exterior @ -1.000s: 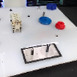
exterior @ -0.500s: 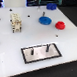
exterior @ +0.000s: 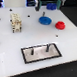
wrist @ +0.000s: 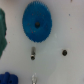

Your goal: Insert the blue gear onto the right peg, followed by the red gear

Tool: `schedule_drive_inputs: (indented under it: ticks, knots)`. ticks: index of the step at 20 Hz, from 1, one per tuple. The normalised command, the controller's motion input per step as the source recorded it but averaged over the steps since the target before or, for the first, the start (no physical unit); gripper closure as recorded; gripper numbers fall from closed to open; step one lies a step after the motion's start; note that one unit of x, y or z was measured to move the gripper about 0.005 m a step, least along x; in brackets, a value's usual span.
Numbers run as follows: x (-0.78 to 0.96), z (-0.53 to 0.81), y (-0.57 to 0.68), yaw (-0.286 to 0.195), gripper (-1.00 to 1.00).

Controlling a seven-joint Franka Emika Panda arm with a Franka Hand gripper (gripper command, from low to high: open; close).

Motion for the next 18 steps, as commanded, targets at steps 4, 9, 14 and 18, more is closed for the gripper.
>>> schedule_drive_inputs:
  ticks: [4,9,14,18]
  knots:
    - [-0.39,-0.44,0.11,0.000,-1.00]
    - [-0.31,-0.44,0.04,0.000,-1.00]
    - [-0.16,-0.41,0.26,0.000,-1.00]
    - [-0.12,-0.33,0.27,0.000,-1.00]
